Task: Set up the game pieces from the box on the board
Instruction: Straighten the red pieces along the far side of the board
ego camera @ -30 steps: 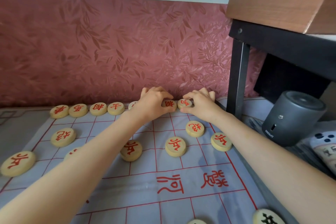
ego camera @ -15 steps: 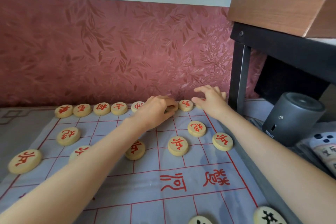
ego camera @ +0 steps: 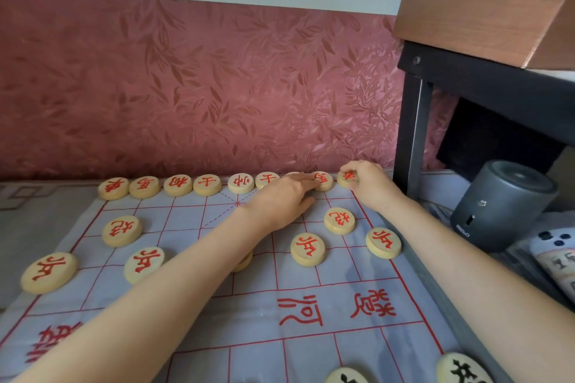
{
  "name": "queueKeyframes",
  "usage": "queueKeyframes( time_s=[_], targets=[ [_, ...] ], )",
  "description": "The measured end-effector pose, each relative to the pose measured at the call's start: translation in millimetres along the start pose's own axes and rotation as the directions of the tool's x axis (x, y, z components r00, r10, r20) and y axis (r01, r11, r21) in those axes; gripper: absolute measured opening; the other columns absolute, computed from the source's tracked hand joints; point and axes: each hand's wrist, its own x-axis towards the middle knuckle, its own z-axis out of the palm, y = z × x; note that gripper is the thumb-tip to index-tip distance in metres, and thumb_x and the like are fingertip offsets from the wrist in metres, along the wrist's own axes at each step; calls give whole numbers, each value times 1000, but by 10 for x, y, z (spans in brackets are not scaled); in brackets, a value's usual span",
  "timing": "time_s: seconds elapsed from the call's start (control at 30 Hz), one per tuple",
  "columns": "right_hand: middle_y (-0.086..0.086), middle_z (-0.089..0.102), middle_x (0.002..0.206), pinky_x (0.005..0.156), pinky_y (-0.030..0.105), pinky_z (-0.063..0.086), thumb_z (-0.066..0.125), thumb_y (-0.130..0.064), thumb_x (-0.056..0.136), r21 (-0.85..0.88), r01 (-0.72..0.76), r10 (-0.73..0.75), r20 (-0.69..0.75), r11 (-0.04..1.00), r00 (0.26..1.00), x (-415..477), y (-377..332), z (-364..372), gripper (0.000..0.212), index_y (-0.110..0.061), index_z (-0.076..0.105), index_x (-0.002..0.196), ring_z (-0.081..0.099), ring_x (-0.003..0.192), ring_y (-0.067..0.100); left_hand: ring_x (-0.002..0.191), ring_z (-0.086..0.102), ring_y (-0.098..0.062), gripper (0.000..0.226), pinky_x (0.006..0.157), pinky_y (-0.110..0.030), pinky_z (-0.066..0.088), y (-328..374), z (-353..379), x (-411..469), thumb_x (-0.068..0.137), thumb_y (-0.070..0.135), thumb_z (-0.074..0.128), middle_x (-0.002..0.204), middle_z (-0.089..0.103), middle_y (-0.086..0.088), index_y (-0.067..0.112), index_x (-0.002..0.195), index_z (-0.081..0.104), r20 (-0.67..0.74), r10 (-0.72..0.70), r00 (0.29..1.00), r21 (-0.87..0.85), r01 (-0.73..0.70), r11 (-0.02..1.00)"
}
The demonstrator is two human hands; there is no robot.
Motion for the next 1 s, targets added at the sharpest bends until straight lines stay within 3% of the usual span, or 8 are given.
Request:
queueKeyframes(
  time_s=[0.13, 0.23, 0.3, 0.4, 0.5, 0.57, 0.7, 1.0],
  targets=[
    [20, 44, 129, 102, 40, 32, 53, -22, 93, -122, -52, 52, -7, 991, 999, -10, -64, -11, 36, -6, 54, 126, 37, 124, 35, 133, 37, -22, 42, 106, -28, 30, 51, -44, 14, 94, 17, 42, 145, 40, -6, 14, 135, 44, -16, -19, 1000, 2, 19, 1000],
    [20, 30, 144, 111, 44, 21, 38, -45, 96, -172, -136, 145, 40, 976, 989, -32, -122, -13, 57, -6, 40, 138, 24, 134, 36, 128, 43, -26, 42, 103, -34, 38, 80, -59, 30, 92, 15, 41, 141, 45, -9, 12, 134, 46, 6, -50, 999, -4, 50, 999],
    [14, 25, 150, 113, 43, 16, 37, -35, 98, -151, -82, 90, 42, 985, 995, -32, -131, -26, 52, -9, 31, 143, 19, 137, 33, 124, 47, -28, 41, 99, -38, 42, 80, -61, 49, 91, 13, 41, 137, 49, -11, 11, 132, 47, 18, -63, 998, 3, 63, 998],
    [2, 24, 155, 114, 41, 13, 41, -2, 93, -126, 37, -27, 75, 991, 997, -21, -88, -83, 55, -18, 30, 145, 17, 141, 26, 120, 49, -30, 40, 96, -39, 43, 94, -68, 75, 90, 12, 41, 133, 51, -12, 8, 129, 49, 25, -78, 997, 22, 77, 997],
    [6, 41, 146, 112, 42, 28, 42, 7, 89, -100, 30, -19, 115, 995, 993, -5, -46, -78, 56, -22, 45, 137, 34, 135, 29, 120, 48, -30, 42, 96, -38, 43, 113, -79, 71, 88, 10, 41, 134, 51, -12, 9, 129, 49, 21, -85, 996, 25, 84, 996],
    [10, 51, 138, 107, 40, 37, 46, 5, 89, -76, 8, -2, 83, 997, 997, -15, -47, -62, 51, -21, 51, 132, 43, 128, 30, 122, 47, -29, 43, 97, -37, 42, 119, -88, 68, 88, 9, 41, 135, 50, -11, 10, 130, 48, 27, -91, 995, 32, 90, 995],
    [17, 45, 133, 106, 40, 31, 53, -10, 91, -112, -64, 69, 47, 992, 997, -18, -97, -55, 41, -10, 49, 132, 35, 127, 34, 121, 48, -30, 44, 97, -39, 43, 111, -105, 77, 87, 8, 42, 135, 50, -11, 10, 130, 48, 30, -94, 995, 20, 93, 995],
    [22, 40, 136, 108, 43, 31, 62, -27, 88, -23, -101, 101, 1, 995, 995, -26, -77, -2, 49, -3, 48, 129, 33, 130, 38, 122, 46, -29, 46, 96, -39, 44, 90, -76, 76, 86, 6, 42, 135, 49, -9, 12, 131, 47, 19, -96, 995, 15, 96, 995]
  ],
)
